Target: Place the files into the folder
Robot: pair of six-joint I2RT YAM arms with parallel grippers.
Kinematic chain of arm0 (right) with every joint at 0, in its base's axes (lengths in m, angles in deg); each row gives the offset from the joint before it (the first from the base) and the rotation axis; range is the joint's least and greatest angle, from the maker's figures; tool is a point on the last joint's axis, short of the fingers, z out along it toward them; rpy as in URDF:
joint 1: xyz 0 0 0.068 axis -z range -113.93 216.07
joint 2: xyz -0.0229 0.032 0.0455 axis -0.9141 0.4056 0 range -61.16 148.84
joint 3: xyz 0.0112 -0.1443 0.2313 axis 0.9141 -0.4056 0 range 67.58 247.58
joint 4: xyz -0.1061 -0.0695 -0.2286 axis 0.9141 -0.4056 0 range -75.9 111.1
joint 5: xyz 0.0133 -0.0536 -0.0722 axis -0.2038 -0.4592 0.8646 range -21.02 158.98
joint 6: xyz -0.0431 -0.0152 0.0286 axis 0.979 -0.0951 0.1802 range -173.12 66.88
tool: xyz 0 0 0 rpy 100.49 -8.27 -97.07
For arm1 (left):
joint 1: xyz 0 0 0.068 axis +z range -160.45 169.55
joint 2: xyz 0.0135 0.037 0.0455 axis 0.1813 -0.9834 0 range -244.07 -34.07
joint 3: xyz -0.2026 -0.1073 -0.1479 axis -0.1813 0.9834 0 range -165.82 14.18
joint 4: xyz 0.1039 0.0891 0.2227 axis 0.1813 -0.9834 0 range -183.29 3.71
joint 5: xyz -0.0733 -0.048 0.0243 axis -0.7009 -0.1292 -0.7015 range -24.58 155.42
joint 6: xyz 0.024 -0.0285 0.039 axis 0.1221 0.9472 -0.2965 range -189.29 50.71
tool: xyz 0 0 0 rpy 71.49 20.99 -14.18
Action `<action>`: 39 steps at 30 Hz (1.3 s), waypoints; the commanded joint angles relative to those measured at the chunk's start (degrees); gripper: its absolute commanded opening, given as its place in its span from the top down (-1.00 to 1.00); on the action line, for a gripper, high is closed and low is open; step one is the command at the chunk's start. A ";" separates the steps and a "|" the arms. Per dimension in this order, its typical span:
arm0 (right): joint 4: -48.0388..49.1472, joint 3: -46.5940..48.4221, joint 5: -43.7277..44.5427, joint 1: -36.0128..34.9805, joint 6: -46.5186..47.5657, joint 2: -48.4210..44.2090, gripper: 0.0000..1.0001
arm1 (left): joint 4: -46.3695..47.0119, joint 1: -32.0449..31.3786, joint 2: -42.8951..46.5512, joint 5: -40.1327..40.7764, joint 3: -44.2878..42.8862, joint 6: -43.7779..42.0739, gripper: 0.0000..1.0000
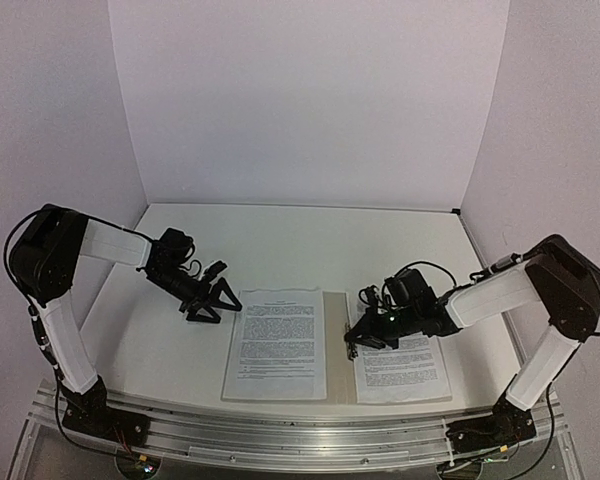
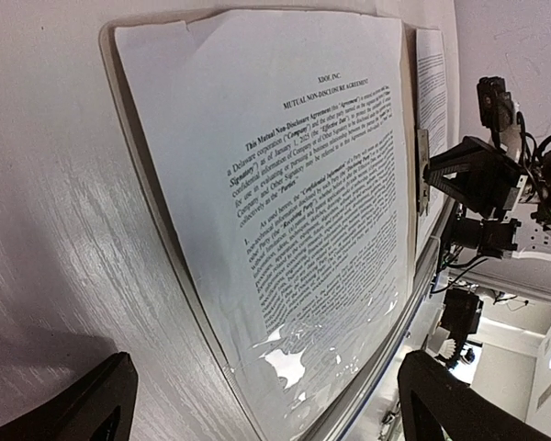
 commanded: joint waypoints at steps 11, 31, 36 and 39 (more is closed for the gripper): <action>4.14 -4.32 -7.30 1.88 -1.44 -5.73 1.00 | 0.75 -1.62 -0.16 0.06 -0.26 -1.75 -0.99; 3.82 -3.36 -6.26 2.39 -2.48 -10.22 1.00 | 5.81 -5.21 1.87 -10.89 -3.07 6.27 -0.94; 3.71 -0.78 -5.67 2.34 -1.92 -6.15 1.00 | 4.67 -5.27 3.31 -12.87 -5.88 7.48 -0.47; 3.23 3.36 -6.26 1.75 -1.14 -2.08 0.95 | 2.67 -5.37 3.27 -12.42 -6.65 7.20 -0.13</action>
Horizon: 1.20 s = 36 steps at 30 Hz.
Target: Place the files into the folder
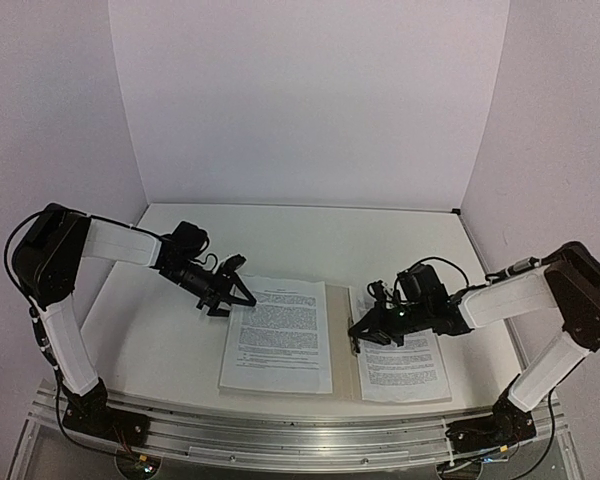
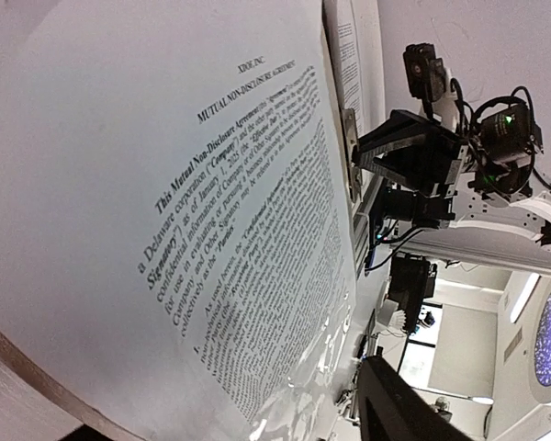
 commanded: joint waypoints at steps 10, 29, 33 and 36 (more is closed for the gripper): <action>-9.08 14.51 2.56 -1.34 3.95 7.41 0.38 | -10.03 0.23 3.30 4.45 -7.93 -3.66 0.79; -60.27 23.29 43.10 9.01 6.23 2.03 0.38 | -23.33 0.24 3.83 20.85 -18.48 -11.56 0.98; -60.02 21.51 42.33 9.94 7.81 5.88 0.89 | -25.17 0.25 4.36 23.84 -19.82 -12.25 1.00; -57.99 20.40 40.01 9.90 8.79 9.50 1.00 | -26.21 0.25 4.99 25.13 -20.40 -12.85 1.00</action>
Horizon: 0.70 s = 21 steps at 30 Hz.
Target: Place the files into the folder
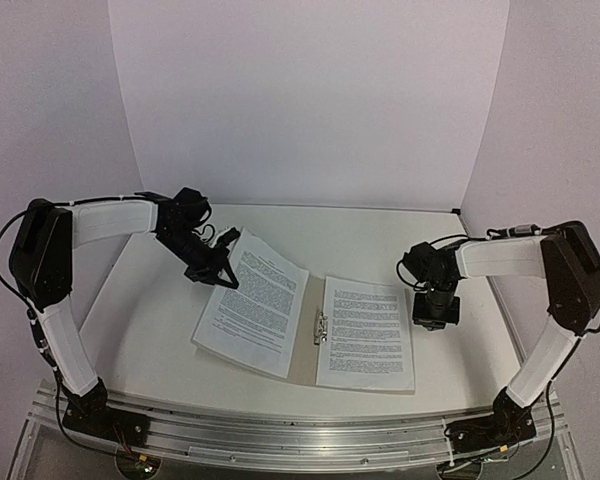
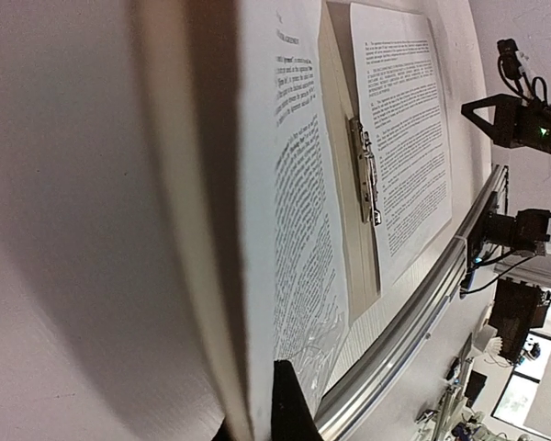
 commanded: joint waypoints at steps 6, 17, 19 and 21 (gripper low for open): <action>8.94 -1.53 -10.47 -1.00 2.33 7.06 1.00 | -3.78 0.15 5.33 5.93 -4.66 -3.26 1.00; 17.20 4.53 -20.95 -6.28 0.53 15.23 1.00 | -1.51 -0.49 4.56 -5.59 -8.63 -1.78 0.49; 17.65 5.72 -21.67 -6.83 0.29 16.63 1.00 | 0.56 -1.05 4.14 -8.67 -7.74 -0.90 0.31; 18.21 6.54 -22.20 -7.50 0.18 17.48 1.00 | 2.20 -1.66 3.58 -10.47 -7.10 -0.33 0.14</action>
